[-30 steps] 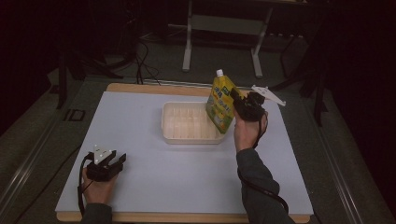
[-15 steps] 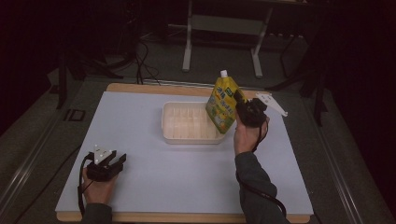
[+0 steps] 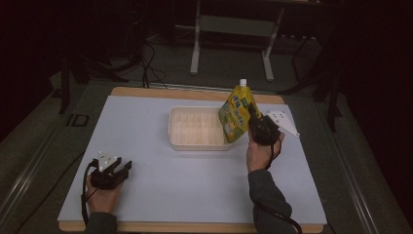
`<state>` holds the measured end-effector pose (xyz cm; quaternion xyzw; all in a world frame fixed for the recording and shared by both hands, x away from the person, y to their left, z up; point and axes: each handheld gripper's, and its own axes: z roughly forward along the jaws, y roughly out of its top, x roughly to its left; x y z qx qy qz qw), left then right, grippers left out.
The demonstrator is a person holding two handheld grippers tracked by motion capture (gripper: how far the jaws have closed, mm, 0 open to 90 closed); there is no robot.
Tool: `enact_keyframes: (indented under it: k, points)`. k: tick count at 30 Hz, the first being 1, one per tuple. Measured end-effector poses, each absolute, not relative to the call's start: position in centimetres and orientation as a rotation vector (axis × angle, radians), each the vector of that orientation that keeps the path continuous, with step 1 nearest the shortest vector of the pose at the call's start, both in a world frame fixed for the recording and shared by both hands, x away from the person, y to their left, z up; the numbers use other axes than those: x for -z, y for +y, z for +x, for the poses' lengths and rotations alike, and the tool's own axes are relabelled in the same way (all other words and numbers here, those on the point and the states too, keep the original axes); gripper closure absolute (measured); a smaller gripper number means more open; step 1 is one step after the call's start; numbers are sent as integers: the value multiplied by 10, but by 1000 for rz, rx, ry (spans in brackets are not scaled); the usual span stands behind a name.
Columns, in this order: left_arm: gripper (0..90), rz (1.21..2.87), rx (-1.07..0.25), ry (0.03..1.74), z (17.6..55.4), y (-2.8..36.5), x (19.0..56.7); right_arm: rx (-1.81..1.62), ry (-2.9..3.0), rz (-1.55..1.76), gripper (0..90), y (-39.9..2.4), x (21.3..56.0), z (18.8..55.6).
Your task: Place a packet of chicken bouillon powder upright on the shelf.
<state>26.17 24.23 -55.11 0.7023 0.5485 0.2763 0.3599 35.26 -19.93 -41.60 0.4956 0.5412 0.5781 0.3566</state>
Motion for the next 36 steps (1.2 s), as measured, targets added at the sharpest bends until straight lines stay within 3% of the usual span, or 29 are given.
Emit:
enact_keyframes:
  k: [36]
  points:
    - [551,1813,-716,1413,262,242,551,-1286,1586,1321,880,-184,408,337]
